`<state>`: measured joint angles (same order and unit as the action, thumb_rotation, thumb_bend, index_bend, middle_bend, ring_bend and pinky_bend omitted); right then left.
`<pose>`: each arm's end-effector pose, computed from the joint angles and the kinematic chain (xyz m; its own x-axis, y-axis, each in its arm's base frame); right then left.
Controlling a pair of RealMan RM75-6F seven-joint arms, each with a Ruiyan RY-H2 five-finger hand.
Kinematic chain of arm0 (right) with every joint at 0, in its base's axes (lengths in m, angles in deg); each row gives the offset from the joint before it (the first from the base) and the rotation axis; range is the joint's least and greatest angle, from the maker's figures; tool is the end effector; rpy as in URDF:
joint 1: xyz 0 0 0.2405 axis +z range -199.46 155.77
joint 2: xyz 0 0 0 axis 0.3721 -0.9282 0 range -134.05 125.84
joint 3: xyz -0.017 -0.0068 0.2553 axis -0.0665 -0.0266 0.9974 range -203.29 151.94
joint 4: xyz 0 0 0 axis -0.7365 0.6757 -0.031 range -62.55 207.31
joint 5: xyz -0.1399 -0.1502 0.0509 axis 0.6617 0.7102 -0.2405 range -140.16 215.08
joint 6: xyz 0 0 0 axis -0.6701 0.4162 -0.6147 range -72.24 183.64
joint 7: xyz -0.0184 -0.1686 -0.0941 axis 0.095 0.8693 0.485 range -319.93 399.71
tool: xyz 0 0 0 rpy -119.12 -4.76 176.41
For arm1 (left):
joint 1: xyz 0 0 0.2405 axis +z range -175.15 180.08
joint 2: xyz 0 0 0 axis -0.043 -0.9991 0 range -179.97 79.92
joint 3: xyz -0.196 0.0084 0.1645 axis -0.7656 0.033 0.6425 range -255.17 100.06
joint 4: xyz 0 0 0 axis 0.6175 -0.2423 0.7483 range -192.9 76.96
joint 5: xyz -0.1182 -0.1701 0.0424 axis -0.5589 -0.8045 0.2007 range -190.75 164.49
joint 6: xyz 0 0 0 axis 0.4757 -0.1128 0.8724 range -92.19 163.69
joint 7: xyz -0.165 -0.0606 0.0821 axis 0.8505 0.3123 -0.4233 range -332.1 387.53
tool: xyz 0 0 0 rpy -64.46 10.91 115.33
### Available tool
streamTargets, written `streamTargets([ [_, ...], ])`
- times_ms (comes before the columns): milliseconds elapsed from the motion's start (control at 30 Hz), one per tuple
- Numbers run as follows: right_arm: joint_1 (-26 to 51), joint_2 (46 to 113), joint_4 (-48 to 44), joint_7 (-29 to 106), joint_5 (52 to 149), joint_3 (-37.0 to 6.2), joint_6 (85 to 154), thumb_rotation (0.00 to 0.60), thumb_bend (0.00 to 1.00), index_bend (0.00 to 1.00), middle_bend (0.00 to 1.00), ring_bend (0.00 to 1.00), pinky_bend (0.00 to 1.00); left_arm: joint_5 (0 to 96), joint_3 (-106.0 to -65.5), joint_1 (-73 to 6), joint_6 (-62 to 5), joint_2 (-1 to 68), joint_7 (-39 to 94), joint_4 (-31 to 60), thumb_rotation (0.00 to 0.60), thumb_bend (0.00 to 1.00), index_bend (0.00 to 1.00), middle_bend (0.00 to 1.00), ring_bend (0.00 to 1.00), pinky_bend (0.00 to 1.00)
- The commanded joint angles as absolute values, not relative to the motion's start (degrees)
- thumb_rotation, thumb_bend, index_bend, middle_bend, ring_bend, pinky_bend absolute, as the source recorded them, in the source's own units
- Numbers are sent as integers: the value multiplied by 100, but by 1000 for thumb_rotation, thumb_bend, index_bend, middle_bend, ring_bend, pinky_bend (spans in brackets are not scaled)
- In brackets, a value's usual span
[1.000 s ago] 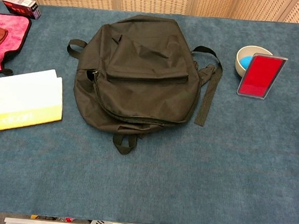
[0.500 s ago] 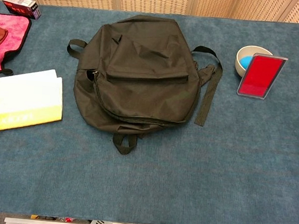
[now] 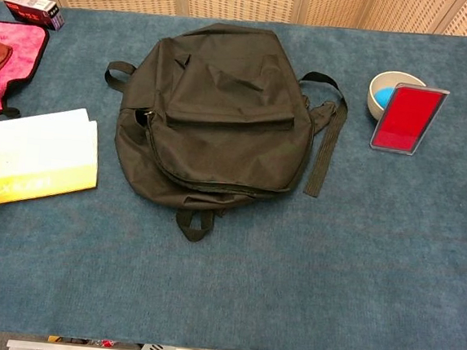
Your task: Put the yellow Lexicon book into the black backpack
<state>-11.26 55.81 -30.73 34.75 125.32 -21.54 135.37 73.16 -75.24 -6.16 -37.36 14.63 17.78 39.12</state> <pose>-0.2499 -0.2579 0.1478 0.2154 -0.0689 0.9741 -0.9676 -0.1497 0.2034 -0.2999 0.2218 0.0930 0.4810 0.2659 0.8354 0.8764 -0.1208 -0.4662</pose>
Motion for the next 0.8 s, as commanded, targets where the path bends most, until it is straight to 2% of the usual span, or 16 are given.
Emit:
streamTargets([
  [33, -1135, 5574, -3064, 3455, 12550, -2167, 13549, 600, 34, 393, 386, 288, 383, 7125, -7493, -772, -3419, 1564, 1604, 3838, 600, 206, 174, 233, 205, 236],
  [267, -1173, 5568, -3023, 3375, 12599, -2214, 13587, 600, 34, 393, 386, 288, 383, 6749, -7555, -1087, -2813, 1794, 1329, 3685, 600, 205, 72, 145, 133, 221],
  [800, -1247, 5555, -2957, 3279, 12586, -2286, 13601, 600, 34, 393, 386, 286, 383, 6072, -7614, -1473, -2220, 2267, 851, 3427, 600, 204, 15, 110, 108, 207],
])
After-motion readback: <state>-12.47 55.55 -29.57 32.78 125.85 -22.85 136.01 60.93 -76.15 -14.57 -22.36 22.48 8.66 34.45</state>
